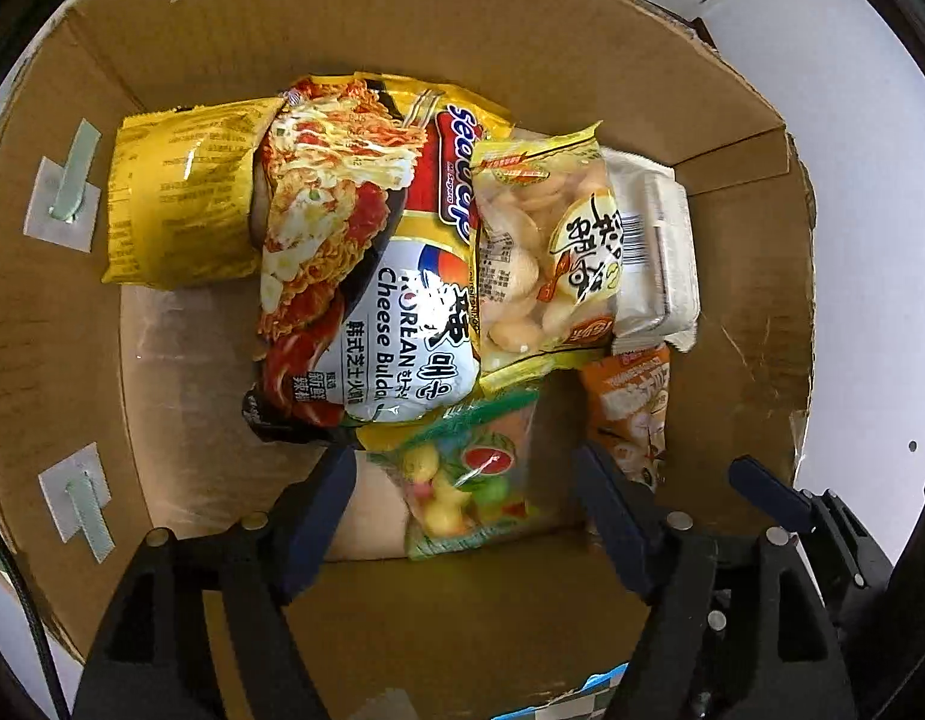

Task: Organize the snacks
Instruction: 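Carry both bags into the box and open both tools, then grasp the red-white wafer pack with left tool while right tool grasps the Nitz cookie bag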

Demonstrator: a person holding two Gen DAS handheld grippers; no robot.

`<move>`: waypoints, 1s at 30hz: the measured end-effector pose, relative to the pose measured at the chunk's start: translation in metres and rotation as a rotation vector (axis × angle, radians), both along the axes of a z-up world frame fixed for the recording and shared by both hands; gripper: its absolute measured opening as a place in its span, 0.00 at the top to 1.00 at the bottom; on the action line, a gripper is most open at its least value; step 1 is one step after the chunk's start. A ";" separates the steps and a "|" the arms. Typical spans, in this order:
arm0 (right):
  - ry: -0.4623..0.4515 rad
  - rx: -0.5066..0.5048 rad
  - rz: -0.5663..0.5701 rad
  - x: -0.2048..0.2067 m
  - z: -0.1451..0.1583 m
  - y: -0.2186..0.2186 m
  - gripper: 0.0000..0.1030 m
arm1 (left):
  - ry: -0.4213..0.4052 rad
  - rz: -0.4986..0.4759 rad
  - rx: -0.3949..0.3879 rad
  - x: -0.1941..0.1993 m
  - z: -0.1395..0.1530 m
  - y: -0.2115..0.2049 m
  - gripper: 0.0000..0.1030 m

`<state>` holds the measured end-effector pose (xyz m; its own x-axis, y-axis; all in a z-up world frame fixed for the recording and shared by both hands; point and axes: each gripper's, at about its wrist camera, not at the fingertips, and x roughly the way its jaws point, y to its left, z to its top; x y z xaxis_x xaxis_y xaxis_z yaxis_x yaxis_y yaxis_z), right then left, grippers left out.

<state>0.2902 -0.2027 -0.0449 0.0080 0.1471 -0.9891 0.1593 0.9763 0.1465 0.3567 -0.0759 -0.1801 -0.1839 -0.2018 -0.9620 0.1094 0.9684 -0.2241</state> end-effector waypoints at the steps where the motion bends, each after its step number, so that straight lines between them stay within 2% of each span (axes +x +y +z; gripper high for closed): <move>1: -0.001 -0.007 0.000 0.000 0.000 0.000 0.11 | -0.006 0.000 0.004 -0.001 0.001 0.000 0.27; 6: -0.017 -0.028 -0.001 -0.002 0.008 -0.001 0.11 | -0.047 0.000 0.020 -0.007 0.014 0.001 0.27; 9: -0.040 -0.037 -0.004 -0.006 0.017 0.000 0.11 | -0.113 0.004 0.044 -0.018 0.029 0.005 0.27; 14: -0.114 -0.062 -0.015 -0.020 0.037 -0.001 0.11 | -0.254 0.008 0.083 -0.037 0.058 0.008 0.27; 21: -0.244 -0.080 -0.047 -0.049 0.075 -0.005 0.11 | -0.405 0.014 0.100 -0.061 0.097 0.023 0.27; 30: -0.376 -0.122 -0.056 -0.085 0.121 0.002 0.11 | -0.550 -0.005 0.088 -0.106 0.146 0.031 0.27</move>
